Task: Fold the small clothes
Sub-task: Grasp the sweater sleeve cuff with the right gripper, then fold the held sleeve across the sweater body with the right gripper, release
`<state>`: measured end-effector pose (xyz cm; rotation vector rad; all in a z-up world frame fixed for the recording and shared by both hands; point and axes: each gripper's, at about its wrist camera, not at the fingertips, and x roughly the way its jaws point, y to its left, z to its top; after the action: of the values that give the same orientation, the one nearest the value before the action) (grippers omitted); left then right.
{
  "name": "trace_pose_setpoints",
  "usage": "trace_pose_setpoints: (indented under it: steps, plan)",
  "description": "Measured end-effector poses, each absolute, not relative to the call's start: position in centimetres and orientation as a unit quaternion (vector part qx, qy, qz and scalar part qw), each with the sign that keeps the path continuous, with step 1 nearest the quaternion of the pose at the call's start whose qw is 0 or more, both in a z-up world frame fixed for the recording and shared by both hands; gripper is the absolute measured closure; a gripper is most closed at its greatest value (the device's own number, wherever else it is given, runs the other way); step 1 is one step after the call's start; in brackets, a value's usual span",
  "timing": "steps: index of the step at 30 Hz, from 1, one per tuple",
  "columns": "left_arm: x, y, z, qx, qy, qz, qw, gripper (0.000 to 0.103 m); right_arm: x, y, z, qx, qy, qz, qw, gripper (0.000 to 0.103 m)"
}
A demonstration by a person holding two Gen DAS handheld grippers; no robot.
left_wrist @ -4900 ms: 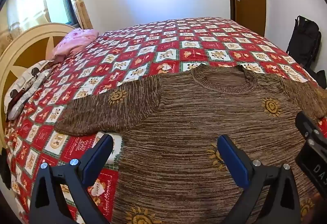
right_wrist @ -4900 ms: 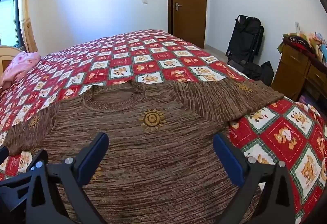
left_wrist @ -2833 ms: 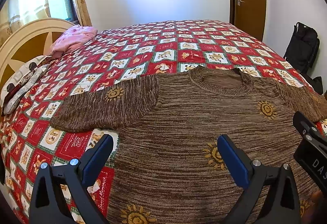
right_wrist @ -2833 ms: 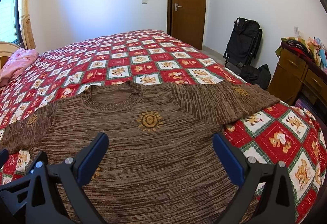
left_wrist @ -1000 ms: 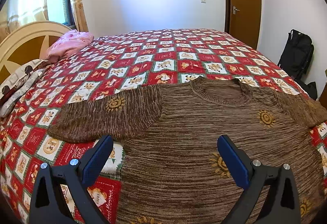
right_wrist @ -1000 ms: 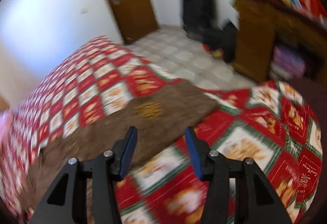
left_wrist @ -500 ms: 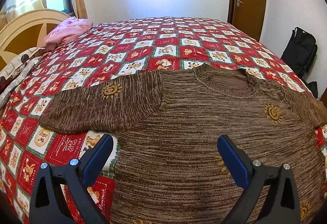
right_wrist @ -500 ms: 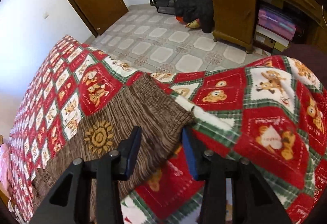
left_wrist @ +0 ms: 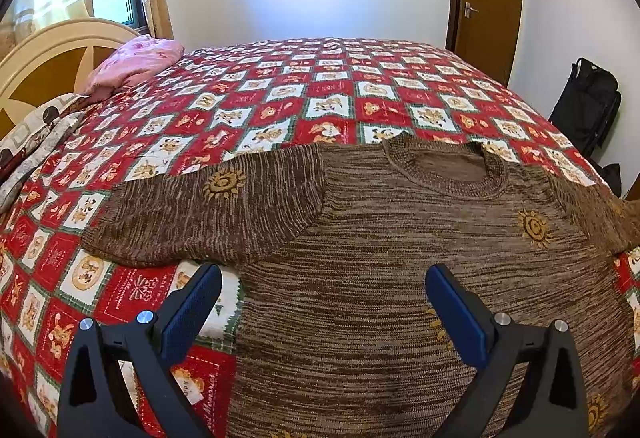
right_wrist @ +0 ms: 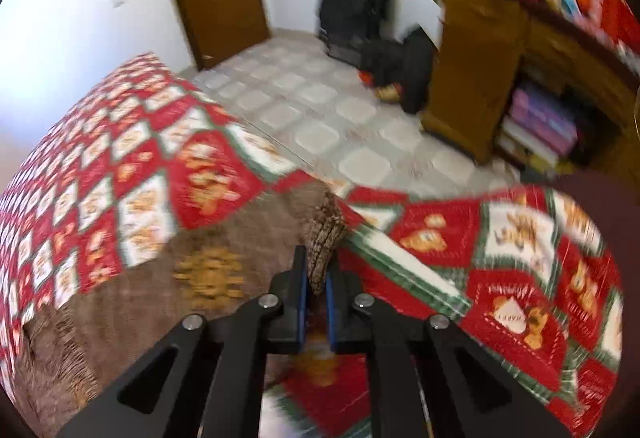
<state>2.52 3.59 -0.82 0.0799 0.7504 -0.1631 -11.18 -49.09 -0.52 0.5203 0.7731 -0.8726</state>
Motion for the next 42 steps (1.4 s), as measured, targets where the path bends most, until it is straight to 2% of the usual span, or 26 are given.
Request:
trace_pose_setpoints:
  steps: [6,9,14,18,24,30,31,32,34,36,37,38,42]
  plan:
    - [2.4,4.9,-0.1,0.023,0.361,-0.072,0.930,0.001,-5.6,-39.8,4.3,0.132,0.352,-0.327,0.867,0.093]
    - [2.3,5.7,0.2,0.017,0.359,-0.066,0.931,0.001,-2.8,-34.4,4.7,0.092,0.352,-0.273,0.891,0.093]
    - [2.3,7.0,0.2,0.007,0.361,-0.056,0.931,0.001,1.0,-25.7,1.8,0.043,0.369,-0.186,0.910,0.093]
    - [2.3,7.7,-0.1,0.004,0.366,-0.051,0.929,0.001,2.8,-19.9,-2.9,0.019,0.397,-0.134,0.908,0.093]
    - [2.4,8.1,-0.6,0.003,0.368,-0.047,0.929,0.001,2.9,-17.0,-7.3,0.008,0.428,-0.109,0.897,0.093]
    - [2.5,7.7,-1.1,0.005,0.373,-0.053,0.926,0.001,2.4,-17.2,-8.1,0.029,0.436,-0.079,0.896,0.088]
    - [2.5,7.5,-1.1,0.008,0.373,-0.054,0.926,0.001,2.3,-17.0,-8.0,0.033,0.435,-0.068,0.897,0.079]
    - [2.5,7.5,-1.1,0.010,0.373,-0.055,0.926,0.001,2.0,-16.8,-7.9,0.046,0.437,-0.047,0.897,0.050]
    - [2.5,7.4,-1.1,0.014,0.370,-0.056,0.927,0.001,1.4,-16.8,-7.6,0.079,0.437,-0.003,0.896,0.015]
    - [2.5,7.6,-1.0,0.016,0.365,-0.053,0.929,0.001,0.3,-17.2,-6.3,0.092,0.415,0.009,0.905,0.031]
    - [2.6,7.7,-1.0,0.017,0.364,-0.052,0.930,0.001,0.0,-17.7,-5.5,0.095,0.400,0.005,0.911,0.048]
    - [2.7,7.8,-1.0,0.017,0.363,-0.052,0.930,0.001,-0.2,-18.3,-4.8,0.100,0.391,-0.002,0.915,0.054]
    - [2.9,8.4,-1.2,0.010,0.365,-0.048,0.930,0.001,0.9,-23.8,-2.9,0.144,0.372,-0.075,0.914,0.052]
